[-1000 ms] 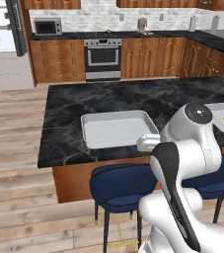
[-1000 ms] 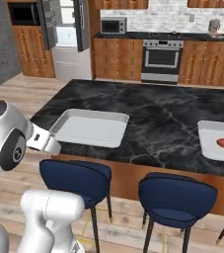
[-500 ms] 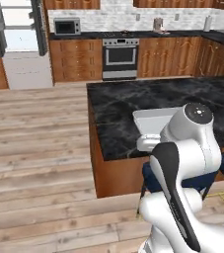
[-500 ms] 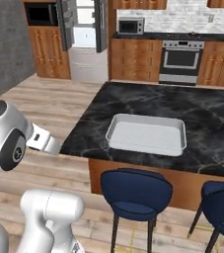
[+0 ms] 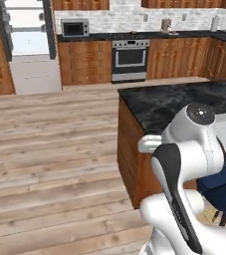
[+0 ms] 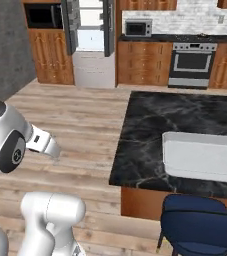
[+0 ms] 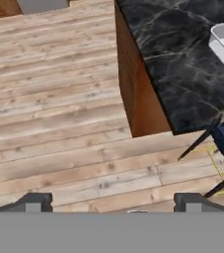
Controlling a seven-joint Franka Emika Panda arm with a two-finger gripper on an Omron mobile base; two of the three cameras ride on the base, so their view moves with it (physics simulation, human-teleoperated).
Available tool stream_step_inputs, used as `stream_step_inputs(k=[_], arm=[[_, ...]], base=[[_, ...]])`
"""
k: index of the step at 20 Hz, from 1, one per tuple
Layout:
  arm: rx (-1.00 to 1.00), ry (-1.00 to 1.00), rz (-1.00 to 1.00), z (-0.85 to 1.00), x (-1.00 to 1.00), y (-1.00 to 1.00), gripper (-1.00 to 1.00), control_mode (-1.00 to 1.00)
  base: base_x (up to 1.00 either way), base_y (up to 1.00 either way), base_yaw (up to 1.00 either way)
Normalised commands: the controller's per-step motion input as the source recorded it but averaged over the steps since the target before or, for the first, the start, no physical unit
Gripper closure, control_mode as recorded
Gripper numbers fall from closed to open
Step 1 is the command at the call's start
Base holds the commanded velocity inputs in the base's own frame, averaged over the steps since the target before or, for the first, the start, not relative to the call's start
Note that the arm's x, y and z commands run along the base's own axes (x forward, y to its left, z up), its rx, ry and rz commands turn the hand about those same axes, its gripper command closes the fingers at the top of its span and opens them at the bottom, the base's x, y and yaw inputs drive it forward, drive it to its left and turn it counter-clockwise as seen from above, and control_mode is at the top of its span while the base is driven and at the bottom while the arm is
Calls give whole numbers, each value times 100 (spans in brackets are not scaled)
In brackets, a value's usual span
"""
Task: Place the cold items (sweet potato and carrot) from the fridge in one tupperware on the dining counter. Place the warm items (hot dog and kebab skewer) in the stove area in another tupperware.
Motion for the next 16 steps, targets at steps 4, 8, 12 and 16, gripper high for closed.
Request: stream_step_inputs(k=[4, 8, 12, 16], arm=[[0, 0, 0, 0, 0, 0, -100, 100], [0, 0, 0, 0, 0, 0, -100, 100], [0, 0, 0, 0, 0, 0, -100, 100], [0, 0, 0, 0, 0, 0, -100, 100]], base=[[86, 100, -32], [91, 100, -34], [93, 98, -35], [90, 85, -43]])
